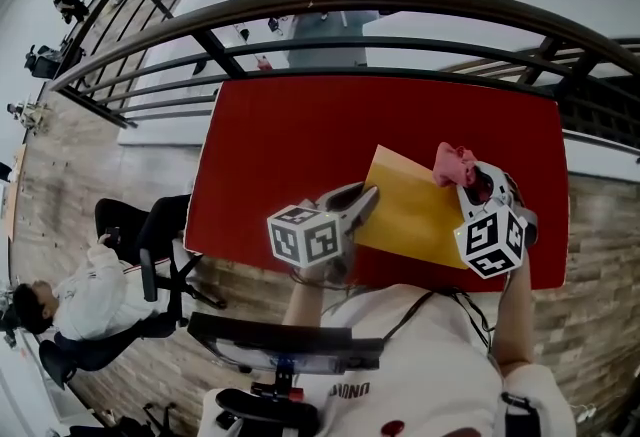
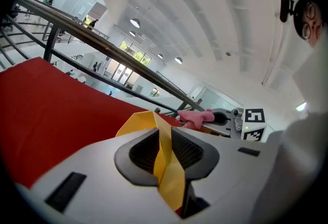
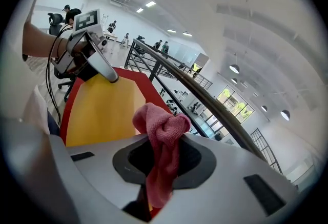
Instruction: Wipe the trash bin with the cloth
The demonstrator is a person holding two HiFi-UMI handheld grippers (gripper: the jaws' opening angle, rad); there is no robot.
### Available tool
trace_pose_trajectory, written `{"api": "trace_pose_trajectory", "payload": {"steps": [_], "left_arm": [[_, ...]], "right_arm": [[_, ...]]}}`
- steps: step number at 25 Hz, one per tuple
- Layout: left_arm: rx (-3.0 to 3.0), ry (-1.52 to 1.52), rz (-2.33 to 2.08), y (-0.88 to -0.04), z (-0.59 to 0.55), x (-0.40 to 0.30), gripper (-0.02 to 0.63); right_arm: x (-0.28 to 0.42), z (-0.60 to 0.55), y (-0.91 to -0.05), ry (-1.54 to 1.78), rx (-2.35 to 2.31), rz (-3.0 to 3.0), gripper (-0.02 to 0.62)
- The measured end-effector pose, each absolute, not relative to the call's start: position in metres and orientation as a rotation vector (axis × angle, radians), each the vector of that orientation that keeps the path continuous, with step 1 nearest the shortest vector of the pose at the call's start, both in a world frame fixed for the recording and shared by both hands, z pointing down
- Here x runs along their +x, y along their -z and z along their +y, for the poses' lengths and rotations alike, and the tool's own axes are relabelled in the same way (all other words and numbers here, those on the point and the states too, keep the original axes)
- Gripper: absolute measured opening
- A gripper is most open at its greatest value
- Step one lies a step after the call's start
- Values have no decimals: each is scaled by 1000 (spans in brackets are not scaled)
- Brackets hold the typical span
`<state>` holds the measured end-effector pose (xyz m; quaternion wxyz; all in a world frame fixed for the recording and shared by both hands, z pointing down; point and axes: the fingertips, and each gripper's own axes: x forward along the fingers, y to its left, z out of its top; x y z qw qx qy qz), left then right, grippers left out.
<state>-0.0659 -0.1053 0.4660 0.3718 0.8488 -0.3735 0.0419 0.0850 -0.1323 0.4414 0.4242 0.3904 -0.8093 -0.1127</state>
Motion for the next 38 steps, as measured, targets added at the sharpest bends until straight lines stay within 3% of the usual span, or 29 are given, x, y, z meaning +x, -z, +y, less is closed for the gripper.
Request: {"api": "trace_pose_trajectory", "payload": {"steps": [8, 22, 27, 38], "left_arm": [[2302, -113, -1085, -450, -128, -66, 81], [2255, -384, -855, -477, -71, -92, 84], [2262, -442, -795, -477, -67, -92, 86], [2305, -512, -780, -461, -109, -83, 101]], "right_arm": [[54, -153, -425, 353, 961, -2085, 61], [-36, -143, -461, 338, 657, -2191, 61], [-20, -127, -468, 317, 659, -2171, 61], [87, -94, -495, 174, 835, -2028, 61]]}}
